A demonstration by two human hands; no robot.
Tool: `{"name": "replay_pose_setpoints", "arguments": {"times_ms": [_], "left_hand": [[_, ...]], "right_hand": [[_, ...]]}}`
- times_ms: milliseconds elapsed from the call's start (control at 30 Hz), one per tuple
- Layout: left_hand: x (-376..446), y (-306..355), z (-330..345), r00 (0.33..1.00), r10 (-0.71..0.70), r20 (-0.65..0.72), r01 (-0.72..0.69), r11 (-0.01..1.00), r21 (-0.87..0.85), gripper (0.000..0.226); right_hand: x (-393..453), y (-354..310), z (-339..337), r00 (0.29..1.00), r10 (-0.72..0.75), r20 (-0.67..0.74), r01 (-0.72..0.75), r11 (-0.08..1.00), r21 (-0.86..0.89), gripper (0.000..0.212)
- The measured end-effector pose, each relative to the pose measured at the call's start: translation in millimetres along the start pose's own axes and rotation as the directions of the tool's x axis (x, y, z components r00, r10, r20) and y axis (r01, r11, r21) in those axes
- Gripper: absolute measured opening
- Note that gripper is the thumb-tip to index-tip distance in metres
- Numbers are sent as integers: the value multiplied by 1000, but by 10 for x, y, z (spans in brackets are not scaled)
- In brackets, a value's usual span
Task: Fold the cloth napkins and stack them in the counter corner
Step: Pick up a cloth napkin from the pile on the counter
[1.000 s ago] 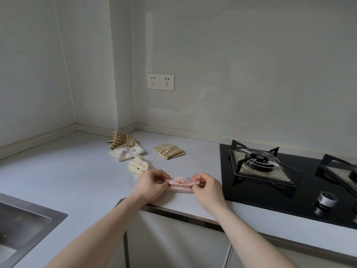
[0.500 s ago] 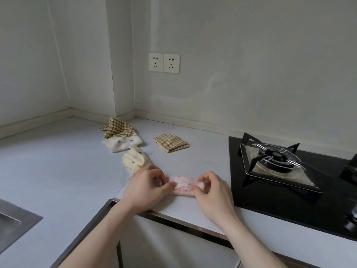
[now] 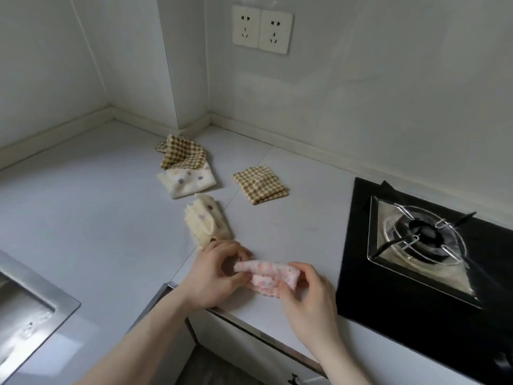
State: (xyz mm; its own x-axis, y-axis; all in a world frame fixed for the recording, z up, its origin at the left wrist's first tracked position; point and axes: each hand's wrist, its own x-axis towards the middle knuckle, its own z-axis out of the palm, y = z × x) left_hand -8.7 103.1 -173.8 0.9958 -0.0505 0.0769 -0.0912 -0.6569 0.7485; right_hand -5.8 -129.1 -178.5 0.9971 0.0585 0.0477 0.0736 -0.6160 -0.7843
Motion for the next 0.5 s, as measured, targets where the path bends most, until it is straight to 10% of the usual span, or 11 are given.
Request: {"name": "replay_pose_setpoints", "arguments": {"times_ms": [200,500], "left_hand": [[-239,741,-359,913,-352,208,406,841,-358,20],[-605,2086,-969,892,-395,221,451,746,-489,33]], "right_hand": [[-57,-422,-622,902,251,350,-312,941,129,9],[-511,-1558,-1918,902,224,369,-326,915,240,10]]}}
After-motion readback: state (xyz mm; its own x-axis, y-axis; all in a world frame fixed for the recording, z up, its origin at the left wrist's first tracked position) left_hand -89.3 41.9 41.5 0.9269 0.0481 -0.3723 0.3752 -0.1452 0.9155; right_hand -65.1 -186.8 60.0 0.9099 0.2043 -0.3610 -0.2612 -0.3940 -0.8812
